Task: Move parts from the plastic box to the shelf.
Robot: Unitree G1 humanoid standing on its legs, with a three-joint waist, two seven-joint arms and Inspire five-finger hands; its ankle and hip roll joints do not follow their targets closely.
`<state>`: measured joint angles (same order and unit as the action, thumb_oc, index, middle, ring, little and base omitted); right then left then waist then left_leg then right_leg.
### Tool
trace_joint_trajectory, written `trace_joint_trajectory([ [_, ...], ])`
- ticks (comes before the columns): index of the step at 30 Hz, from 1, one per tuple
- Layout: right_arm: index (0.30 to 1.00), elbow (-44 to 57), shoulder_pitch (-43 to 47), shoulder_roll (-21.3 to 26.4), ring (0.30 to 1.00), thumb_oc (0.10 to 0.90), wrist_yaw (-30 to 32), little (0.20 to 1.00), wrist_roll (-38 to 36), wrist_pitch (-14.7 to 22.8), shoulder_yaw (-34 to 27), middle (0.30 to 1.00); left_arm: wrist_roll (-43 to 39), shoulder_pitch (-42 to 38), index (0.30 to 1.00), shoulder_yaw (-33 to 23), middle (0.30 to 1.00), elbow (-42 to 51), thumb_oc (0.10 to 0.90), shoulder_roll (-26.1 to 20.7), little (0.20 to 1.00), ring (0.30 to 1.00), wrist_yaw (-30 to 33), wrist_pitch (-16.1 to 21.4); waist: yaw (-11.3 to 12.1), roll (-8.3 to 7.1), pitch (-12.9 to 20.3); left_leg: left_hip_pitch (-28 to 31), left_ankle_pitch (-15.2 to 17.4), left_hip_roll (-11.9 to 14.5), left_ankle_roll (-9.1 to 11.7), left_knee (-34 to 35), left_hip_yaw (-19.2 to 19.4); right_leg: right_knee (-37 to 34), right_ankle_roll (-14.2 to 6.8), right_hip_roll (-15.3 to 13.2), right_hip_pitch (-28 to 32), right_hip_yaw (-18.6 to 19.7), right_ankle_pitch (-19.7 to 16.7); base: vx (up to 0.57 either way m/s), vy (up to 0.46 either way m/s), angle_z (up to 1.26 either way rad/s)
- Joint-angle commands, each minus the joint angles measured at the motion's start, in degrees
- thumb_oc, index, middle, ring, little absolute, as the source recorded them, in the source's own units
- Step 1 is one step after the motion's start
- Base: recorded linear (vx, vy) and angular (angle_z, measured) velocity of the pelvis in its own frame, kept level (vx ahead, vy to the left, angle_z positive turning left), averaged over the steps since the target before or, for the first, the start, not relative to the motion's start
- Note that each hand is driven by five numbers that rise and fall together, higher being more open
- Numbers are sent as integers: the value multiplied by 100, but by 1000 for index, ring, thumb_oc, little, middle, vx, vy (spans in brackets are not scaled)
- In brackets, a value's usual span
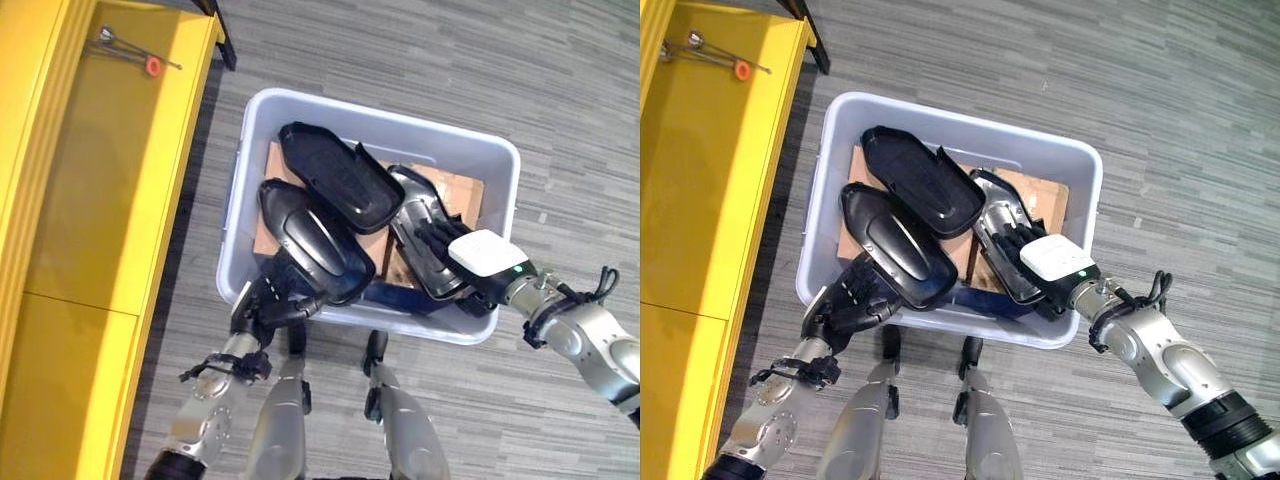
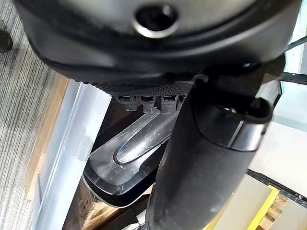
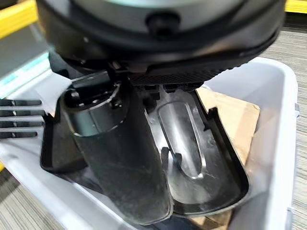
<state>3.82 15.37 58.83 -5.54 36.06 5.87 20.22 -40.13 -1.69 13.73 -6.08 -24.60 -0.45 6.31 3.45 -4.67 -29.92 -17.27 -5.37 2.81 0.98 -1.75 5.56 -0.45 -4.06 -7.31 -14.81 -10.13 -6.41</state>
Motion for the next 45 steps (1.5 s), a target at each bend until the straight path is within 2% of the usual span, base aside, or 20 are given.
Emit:
trace_joint_trajectory([
  [1,1000,197,489,394,1000,900,398,1000,241,14,181,1000,22,213,1000,48,1000,390,900,-61,1000,1000,-26,224,8,-74,239,-100,13,436,269,-318,-181,575,-155,-408,-104,85,130,0,0,0],
  [26,1000,-882,590,90,1000,900,697,1000,977,-267,588,1000,-52,52,1000,118,1000,389,900,-62,1000,1000,127,327,-18,105,91,-457,32,353,232,-456,-243,853,-137,-411,-508,126,197,0,0,0],
  [39,1000,-1376,735,-75,1000,900,965,1000,1236,-495,623,1000,-100,48,1000,110,1000,529,900,-71,1000,1000,249,410,-14,332,13,-925,73,245,203,-715,-294,1329,-111,-457,-1084,214,292,-18,-1,3],
  [45,1000,-1755,749,-328,1000,900,1104,1000,1255,-638,595,1000,-113,86,1000,115,1000,606,900,-81,1000,1000,266,429,-34,476,13,-1351,148,217,177,-1014,-315,1715,-91,-500,-1557,291,385,-19,-4,2],
])
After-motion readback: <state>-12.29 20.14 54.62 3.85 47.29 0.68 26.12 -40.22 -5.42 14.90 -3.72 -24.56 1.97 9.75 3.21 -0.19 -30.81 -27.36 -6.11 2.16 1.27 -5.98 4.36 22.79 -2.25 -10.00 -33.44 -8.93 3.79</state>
